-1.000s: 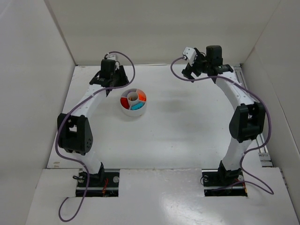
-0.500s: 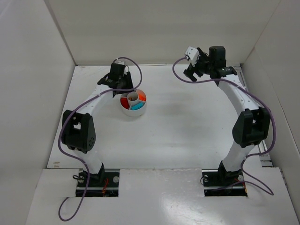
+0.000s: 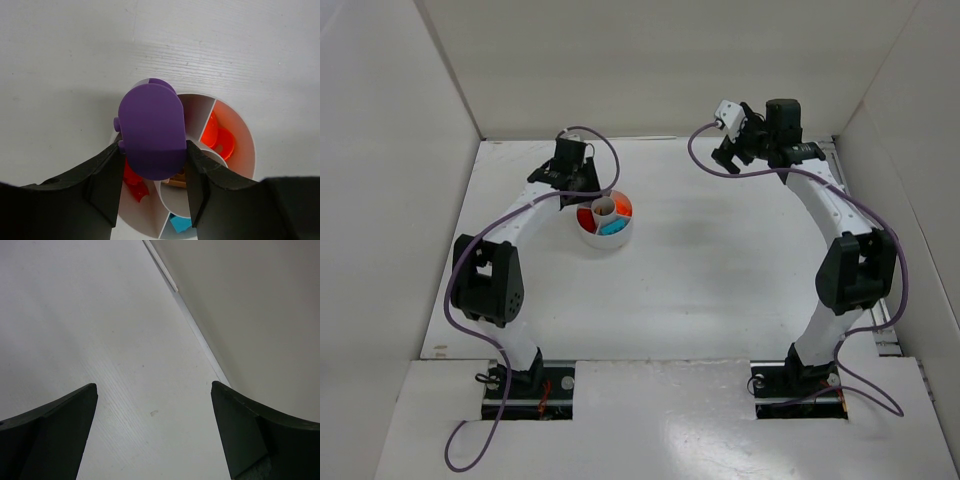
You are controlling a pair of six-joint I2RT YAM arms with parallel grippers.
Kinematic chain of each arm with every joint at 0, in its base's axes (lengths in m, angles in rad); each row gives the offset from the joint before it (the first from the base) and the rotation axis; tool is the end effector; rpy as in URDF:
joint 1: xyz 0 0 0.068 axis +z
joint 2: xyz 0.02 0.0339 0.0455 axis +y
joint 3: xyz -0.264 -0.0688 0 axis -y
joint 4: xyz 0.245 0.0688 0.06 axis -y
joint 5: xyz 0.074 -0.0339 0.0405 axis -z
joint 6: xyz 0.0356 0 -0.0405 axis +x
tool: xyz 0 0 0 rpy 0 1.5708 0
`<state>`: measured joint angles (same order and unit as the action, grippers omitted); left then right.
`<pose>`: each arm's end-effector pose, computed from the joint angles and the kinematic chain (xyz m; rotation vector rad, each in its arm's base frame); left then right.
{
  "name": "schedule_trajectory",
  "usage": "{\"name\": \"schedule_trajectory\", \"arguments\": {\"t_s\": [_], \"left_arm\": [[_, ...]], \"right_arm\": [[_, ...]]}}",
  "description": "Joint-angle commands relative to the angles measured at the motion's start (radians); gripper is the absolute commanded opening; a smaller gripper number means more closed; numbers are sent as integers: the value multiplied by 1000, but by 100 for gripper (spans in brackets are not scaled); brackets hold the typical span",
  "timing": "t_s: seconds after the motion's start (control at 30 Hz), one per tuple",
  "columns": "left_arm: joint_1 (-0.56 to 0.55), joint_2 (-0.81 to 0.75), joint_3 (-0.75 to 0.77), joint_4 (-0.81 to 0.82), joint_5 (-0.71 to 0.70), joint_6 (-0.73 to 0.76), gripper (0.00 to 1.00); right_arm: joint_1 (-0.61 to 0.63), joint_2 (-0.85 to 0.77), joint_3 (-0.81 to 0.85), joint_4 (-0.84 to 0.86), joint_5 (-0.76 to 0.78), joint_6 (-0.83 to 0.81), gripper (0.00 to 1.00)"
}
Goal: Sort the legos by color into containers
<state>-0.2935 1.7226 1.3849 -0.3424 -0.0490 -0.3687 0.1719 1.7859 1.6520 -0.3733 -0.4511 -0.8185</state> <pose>0.3797 -0.1129 0.2810 -0.1117 2.2645 -0.2993 0.4110 0.0871 0.3467 -1.1913 1.6360 0.0615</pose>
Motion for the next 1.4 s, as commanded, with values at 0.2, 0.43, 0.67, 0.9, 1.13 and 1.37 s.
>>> {"name": "schedule_trajectory", "arguments": {"t_s": [0.2,0.43,0.67,0.9,1.13,1.37], "left_arm": [[-13,-75,-41,-17,-22,-13,26],[-22,-66,-41,-17,-51,-13,31],[-22,-57,-30,3,-89,-23,32],[-32,-57,-30,39,-31,8,37],[-32,-45,-30,48,-23,8,44],[-32,-24,-21,57,-32,17,46]], "right_arm": [[8,-49,-6,24,8,10,100],[17,-59,-15,24,19,10,100],[17,-59,-15,24,28,10,100],[17,-59,-15,24,38,1,100],[17,-59,-15,24,38,1,100],[17,-59,-15,24,38,1,100]]}}
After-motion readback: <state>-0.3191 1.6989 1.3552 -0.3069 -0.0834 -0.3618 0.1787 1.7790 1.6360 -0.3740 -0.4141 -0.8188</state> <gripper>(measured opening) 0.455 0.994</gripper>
